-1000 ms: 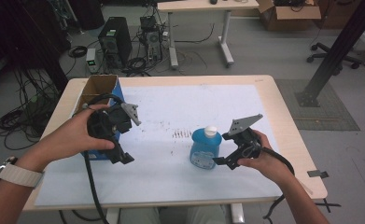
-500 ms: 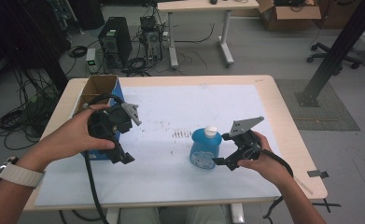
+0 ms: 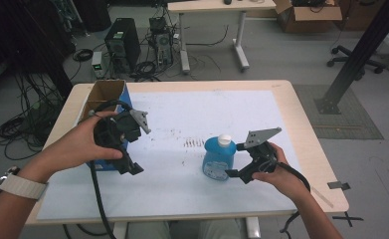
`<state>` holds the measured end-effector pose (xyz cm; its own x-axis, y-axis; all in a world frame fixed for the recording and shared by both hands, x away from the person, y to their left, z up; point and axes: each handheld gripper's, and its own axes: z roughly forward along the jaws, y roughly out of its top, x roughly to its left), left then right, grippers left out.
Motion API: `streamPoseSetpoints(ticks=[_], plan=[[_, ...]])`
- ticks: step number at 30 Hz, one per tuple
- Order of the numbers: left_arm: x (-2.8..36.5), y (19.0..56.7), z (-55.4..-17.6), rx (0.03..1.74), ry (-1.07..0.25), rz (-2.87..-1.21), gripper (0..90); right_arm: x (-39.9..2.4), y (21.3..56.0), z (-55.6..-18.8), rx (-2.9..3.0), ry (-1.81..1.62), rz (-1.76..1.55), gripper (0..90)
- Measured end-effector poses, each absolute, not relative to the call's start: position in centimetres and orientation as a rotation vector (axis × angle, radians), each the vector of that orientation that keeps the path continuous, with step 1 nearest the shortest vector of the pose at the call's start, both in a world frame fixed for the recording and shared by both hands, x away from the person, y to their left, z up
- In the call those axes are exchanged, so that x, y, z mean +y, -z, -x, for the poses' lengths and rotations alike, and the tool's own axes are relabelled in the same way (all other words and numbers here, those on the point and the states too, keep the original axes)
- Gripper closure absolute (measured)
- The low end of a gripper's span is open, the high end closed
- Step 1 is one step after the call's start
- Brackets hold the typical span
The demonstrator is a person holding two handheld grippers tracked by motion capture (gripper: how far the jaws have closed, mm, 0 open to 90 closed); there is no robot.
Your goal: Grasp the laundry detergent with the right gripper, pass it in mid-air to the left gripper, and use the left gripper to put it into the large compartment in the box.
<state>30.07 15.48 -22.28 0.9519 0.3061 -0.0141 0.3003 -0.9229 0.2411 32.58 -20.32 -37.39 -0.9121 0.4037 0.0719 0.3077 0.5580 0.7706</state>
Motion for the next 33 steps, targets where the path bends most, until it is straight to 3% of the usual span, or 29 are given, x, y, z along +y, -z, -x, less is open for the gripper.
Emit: streamPoseSetpoints(ticks=[33], plan=[[15.6, 22.3, -30.1, 0.454, -0.036, -2.861, 7.6, -18.7, 39.0, -32.8, 2.605, -1.381, -0.601, 3.8]])
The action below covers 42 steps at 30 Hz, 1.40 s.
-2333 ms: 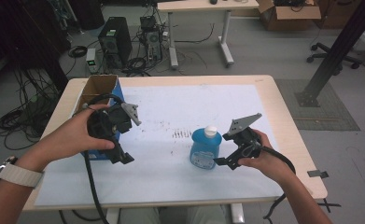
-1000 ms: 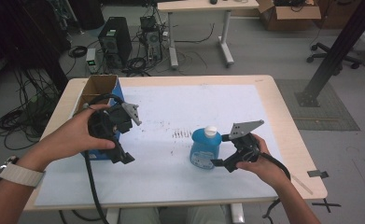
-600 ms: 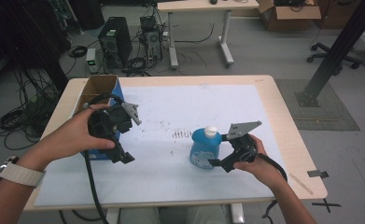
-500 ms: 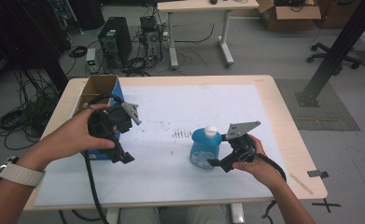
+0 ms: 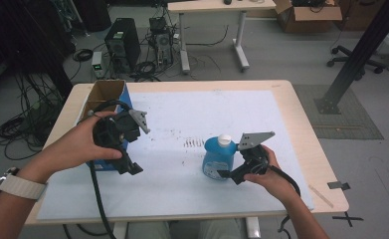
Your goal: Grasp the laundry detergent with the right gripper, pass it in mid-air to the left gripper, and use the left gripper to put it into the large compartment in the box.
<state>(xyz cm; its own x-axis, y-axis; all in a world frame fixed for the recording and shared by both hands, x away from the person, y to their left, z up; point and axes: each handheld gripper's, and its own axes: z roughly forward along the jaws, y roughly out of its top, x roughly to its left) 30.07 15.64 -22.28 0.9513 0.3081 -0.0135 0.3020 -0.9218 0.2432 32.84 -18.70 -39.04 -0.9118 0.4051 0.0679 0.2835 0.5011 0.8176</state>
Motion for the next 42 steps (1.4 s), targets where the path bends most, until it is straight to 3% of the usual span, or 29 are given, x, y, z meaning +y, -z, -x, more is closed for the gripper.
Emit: streamPoseSetpoints(ticks=[20, 42], plan=[[15.6, 22.4, -30.1, 0.462, -0.03, -2.863, 7.6, -18.1, 39.9, -32.9, 2.559, -1.449, -0.607, 5.4], [15.6, 22.3, -30.1, 0.466, -0.029, -2.862, 7.6, -18.1, 40.2, -32.9, 2.532, -1.487, -0.596, 16.5]])
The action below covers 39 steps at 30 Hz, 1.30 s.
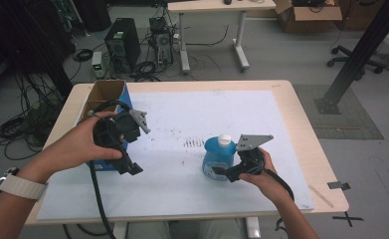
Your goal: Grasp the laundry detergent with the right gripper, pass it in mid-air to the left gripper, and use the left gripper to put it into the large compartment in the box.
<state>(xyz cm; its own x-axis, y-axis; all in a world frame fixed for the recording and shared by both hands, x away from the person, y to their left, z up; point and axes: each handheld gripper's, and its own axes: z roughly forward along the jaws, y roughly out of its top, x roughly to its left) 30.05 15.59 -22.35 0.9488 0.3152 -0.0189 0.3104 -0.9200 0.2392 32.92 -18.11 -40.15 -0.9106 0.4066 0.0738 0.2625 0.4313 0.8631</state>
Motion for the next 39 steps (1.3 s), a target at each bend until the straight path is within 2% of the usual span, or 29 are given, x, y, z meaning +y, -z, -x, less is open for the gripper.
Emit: streamPoseSetpoints(ticks=[18, 35, 39], plan=[[15.63, 22.34, -30.07, 0.469, -0.03, -2.863, 7.6, -18.18, 40.33, -32.89, 2.522, -1.498, -0.582, 26.0], [15.6, 22.36, -30.08, 0.472, -0.03, -2.863, 7.6, -18.11, 40.39, -32.96, 2.517, -1.503, -0.542, 41.2], [15.61, 22.36, -30.11, 0.472, -0.03, -2.863, 7.6, -18.13, 40.4, -33.0, 2.516, -1.504, -0.531, 42.0]])
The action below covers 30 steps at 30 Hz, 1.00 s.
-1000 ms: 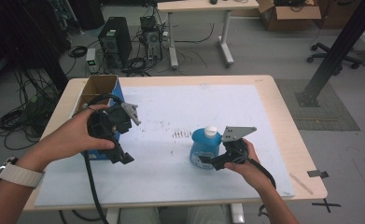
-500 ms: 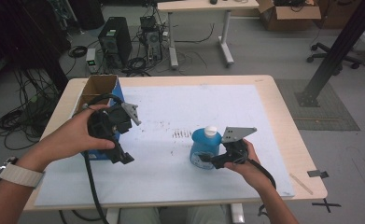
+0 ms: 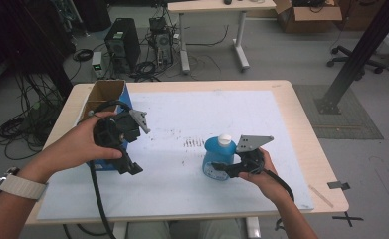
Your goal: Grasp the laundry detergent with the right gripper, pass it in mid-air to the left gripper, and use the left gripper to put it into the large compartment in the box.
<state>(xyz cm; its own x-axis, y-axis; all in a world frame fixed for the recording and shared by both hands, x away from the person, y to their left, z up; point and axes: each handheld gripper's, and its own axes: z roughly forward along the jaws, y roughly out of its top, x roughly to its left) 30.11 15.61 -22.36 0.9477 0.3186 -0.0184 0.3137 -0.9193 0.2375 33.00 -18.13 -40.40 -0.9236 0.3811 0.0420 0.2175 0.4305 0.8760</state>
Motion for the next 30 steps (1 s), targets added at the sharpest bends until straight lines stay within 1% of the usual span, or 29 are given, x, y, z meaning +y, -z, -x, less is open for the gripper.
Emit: streamPoseSetpoints(ticks=[7, 13, 30], plan=[[15.6, 22.3, -30.1, 0.47, -0.03, -2.861, 7.6, -18.2, 40.4, -33.0, 2.509, -1.508, -0.52, 43.0], [15.8, 22.2, -30.0, 0.472, -0.035, -2.854, 7.6, -18.2, 39.6, -33.0, 2.522, -1.502, -0.497, 43.3], [15.2, 20.9, -29.7, 0.448, -0.064, -2.845, 7.5, -18.5, 33.9, -32.2, 2.579, -1.493, -0.402, 43.4]])
